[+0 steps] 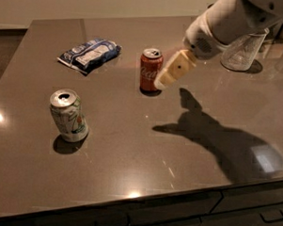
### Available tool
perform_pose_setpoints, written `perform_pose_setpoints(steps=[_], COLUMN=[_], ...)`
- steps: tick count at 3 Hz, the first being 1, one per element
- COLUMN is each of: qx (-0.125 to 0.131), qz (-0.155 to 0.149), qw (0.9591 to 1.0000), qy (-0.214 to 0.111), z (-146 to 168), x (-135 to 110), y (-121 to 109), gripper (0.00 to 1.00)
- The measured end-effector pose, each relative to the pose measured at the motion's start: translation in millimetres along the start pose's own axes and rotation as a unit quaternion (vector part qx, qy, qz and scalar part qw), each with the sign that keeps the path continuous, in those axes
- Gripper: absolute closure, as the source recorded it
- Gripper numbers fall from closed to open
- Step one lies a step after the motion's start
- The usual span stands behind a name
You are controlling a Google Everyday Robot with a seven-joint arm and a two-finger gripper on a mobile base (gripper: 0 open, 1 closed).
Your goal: Move coke can near 7up can
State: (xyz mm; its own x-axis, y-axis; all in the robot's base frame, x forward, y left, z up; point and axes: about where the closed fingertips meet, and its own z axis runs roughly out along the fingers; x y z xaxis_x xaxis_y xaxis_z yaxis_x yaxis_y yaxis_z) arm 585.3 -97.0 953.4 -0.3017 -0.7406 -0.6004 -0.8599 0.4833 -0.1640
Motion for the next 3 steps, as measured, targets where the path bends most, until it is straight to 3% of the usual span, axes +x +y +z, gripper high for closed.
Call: perform_pose_setpoints(steps=[1,3], qx=[-0.004,-0.025], qz=[0.024,0.045], qw=[0.9994,0.9975], qy=[-0.026,-0.049], z=[24,67], x=[-20,-41], y=[-14,-21], gripper=[0.0,0.0])
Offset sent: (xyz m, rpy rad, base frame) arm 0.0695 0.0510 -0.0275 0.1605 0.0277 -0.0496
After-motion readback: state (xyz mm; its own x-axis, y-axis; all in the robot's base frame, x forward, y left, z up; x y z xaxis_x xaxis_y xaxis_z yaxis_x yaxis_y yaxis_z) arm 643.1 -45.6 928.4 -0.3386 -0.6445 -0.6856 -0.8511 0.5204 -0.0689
